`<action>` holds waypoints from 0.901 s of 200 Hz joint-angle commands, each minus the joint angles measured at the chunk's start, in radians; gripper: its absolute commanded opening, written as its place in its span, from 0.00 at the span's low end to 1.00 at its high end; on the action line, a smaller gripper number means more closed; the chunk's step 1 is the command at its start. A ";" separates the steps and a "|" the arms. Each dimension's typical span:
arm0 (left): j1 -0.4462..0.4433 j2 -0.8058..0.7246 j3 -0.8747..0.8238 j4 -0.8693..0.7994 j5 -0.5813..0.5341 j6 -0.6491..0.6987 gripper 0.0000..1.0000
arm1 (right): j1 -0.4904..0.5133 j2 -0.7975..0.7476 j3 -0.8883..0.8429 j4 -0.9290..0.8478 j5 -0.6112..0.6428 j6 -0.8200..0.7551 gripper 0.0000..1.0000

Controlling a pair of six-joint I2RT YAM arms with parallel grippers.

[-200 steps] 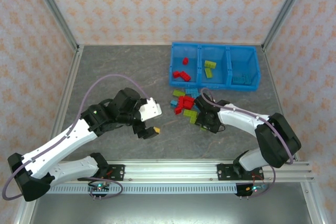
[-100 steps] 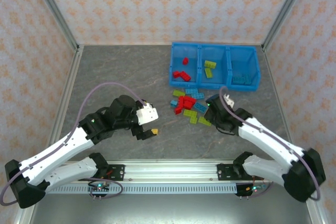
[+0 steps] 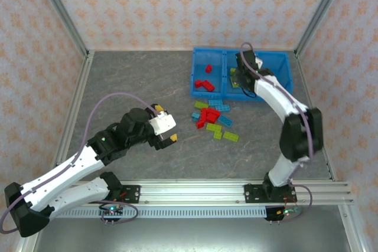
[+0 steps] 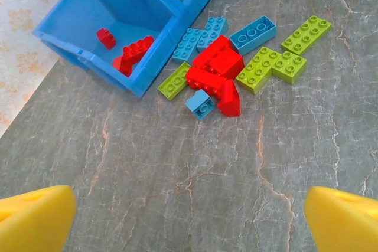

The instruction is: Sort the legos into containers by color

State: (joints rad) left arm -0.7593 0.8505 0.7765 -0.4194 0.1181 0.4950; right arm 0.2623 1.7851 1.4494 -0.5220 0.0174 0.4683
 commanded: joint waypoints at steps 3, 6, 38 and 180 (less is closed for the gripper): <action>0.002 -0.023 -0.019 0.045 -0.035 -0.017 1.00 | -0.039 0.144 0.162 -0.054 -0.077 -0.028 0.26; 0.002 -0.022 -0.019 0.043 -0.036 -0.016 1.00 | -0.042 0.166 0.187 -0.060 -0.076 -0.027 0.27; 0.002 -0.024 -0.019 0.037 -0.050 -0.008 1.00 | -0.056 0.250 0.322 -0.126 -0.080 -0.032 0.48; 0.003 -0.053 -0.030 0.012 0.012 0.046 1.00 | 0.214 -0.665 -0.629 -0.172 -0.109 0.089 0.80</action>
State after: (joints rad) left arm -0.7589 0.7849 0.7506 -0.4007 0.1074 0.5251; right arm 0.4335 1.1286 0.9173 -0.6151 -0.0940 0.4931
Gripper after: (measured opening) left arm 0.998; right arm 0.774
